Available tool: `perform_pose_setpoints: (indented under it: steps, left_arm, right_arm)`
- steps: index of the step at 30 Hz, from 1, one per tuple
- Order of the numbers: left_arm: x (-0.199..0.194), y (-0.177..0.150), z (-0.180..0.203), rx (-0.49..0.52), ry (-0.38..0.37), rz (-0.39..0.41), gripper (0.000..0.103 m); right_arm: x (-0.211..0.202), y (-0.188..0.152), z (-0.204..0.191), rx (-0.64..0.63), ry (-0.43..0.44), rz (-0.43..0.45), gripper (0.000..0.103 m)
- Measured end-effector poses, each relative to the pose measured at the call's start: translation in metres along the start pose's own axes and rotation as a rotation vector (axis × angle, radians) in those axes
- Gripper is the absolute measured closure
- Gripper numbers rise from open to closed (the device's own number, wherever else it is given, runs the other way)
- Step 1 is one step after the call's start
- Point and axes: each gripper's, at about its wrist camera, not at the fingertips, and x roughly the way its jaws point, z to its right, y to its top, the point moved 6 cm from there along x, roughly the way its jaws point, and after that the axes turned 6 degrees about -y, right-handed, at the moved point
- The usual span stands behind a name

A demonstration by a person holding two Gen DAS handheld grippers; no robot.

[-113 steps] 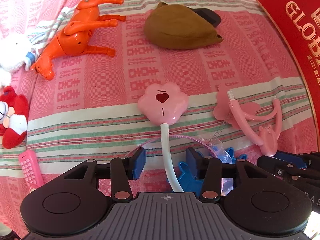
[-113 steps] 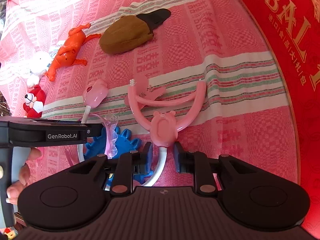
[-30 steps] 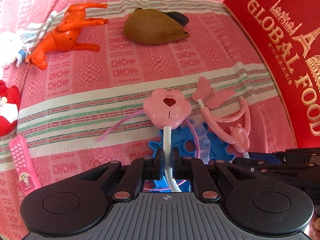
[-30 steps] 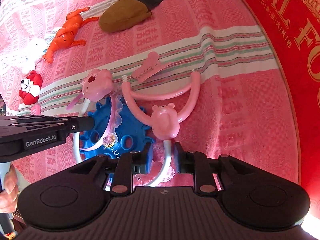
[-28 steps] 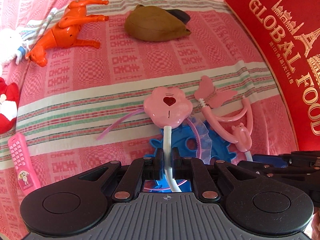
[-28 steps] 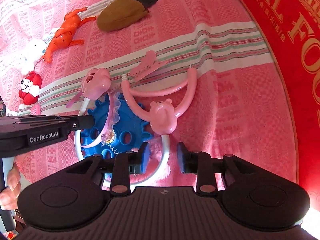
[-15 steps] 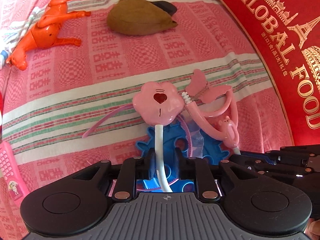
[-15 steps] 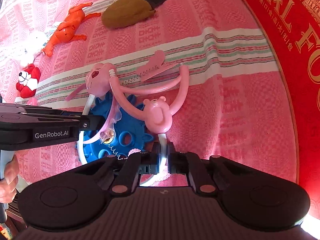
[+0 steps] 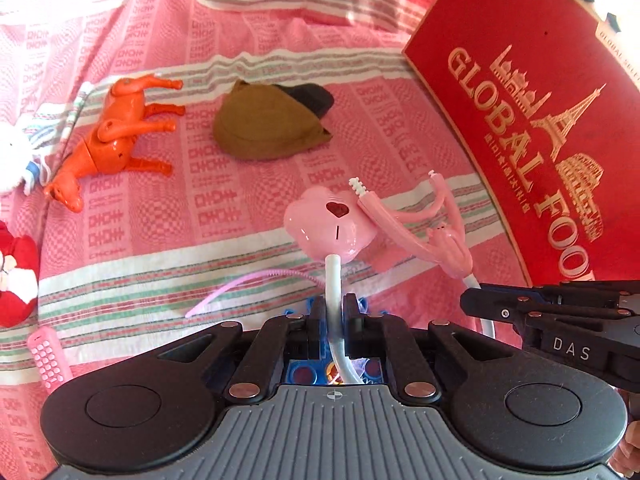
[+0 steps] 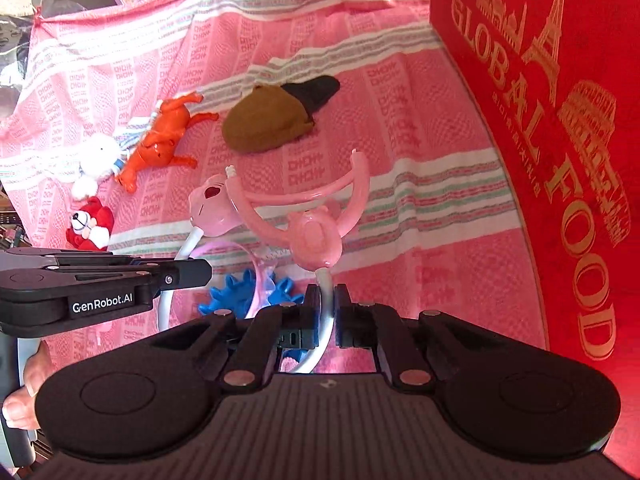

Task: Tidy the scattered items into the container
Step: 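Lift and carry the pink toys into the GLOBAL FOOD box with both grippers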

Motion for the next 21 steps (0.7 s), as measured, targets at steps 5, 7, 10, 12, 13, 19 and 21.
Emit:
perform_pose_setpoints:
  steps: [5, 7, 10, 12, 13, 19, 21]
  left_arm:
    - [-0.034, 0.021, 0.011, 0.0, -0.026, 0.078, 0.1]
    - [-0.048, 0.032, 0.017, 0.008, -0.038, 0.112, 0.1]
    - [-0.067, 0.049, 0.032, 0.032, -0.062, 0.158, 0.1]
    - [-0.079, 0.064, 0.047, 0.061, -0.079, 0.191, 0.1]
    - [-0.084, 0.072, 0.055, 0.075, -0.085, 0.205, 0.1]
    - [-0.107, 0.127, 0.12, 0.148, -0.166, 0.269, 0.099]
    - [-0.112, 0.148, 0.146, 0.18, -0.181, 0.298, 0.099]
  right_arm:
    - [-0.034, 0.03, -0.007, -0.023, 0.033, 0.099, 0.095]
    - [-0.051, 0.043, -0.009, -0.035, 0.042, 0.147, 0.095]
    - [-0.076, 0.06, -0.009, -0.055, 0.046, 0.212, 0.094]
    - [-0.094, 0.072, -0.004, -0.057, 0.046, 0.254, 0.094]
    - [-0.103, 0.079, -0.001, -0.056, 0.042, 0.275, 0.094]
    - [-0.164, 0.117, 0.033, -0.074, -0.023, 0.414, 0.094]
    - [-0.182, 0.13, 0.047, -0.075, -0.05, 0.446, 0.094]
